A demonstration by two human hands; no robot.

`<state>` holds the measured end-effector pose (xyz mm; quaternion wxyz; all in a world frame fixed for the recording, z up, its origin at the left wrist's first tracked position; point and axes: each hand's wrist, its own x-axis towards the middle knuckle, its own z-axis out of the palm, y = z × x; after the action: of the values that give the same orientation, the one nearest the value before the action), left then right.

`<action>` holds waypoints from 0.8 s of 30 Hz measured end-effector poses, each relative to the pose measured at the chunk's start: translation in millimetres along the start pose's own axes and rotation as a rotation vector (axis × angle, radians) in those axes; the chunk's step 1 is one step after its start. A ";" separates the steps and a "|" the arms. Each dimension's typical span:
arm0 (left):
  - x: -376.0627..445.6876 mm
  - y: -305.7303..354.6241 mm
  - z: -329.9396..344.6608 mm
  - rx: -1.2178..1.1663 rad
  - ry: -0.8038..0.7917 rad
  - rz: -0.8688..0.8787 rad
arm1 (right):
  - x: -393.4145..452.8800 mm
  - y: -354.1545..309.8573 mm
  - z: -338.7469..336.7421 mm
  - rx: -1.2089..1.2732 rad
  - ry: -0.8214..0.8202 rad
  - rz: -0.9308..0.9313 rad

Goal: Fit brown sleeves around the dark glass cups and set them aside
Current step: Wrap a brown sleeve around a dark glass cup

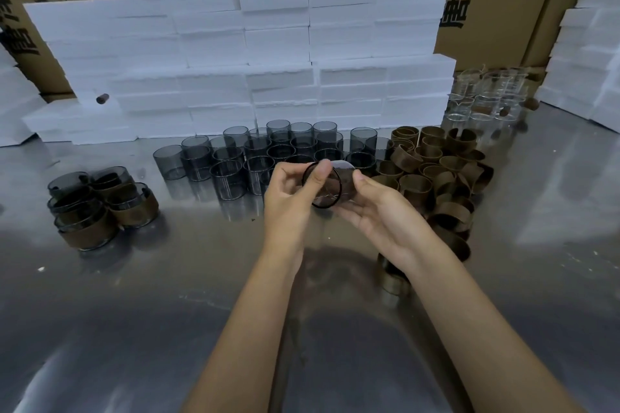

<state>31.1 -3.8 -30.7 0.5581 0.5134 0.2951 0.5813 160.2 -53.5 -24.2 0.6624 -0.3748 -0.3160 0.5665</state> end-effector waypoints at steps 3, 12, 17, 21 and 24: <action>0.4 2.4 -1.0 -0.056 0.021 -0.020 | -1.0 -1.2 0.3 0.020 0.009 0.017; -0.7 -5.5 3.8 -0.029 -0.156 -0.124 | 2.3 -4.9 -3.4 0.240 0.097 -0.008; -8.2 -3.4 12.7 0.098 -0.167 -0.063 | 1.4 -1.0 -4.5 0.061 0.112 -0.090; -8.6 -0.7 15.0 0.135 0.009 0.029 | -1.6 -1.4 -0.8 -0.391 0.150 -0.213; -4.8 4.5 9.6 -0.023 0.064 -0.012 | -1.3 -10.5 -8.9 -0.806 0.358 -0.386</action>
<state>37.7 -11.6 -25.0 0.5576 0.4866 0.3092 0.5973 172.9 -56.8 -19.8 0.6014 -0.6278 -0.4553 0.1924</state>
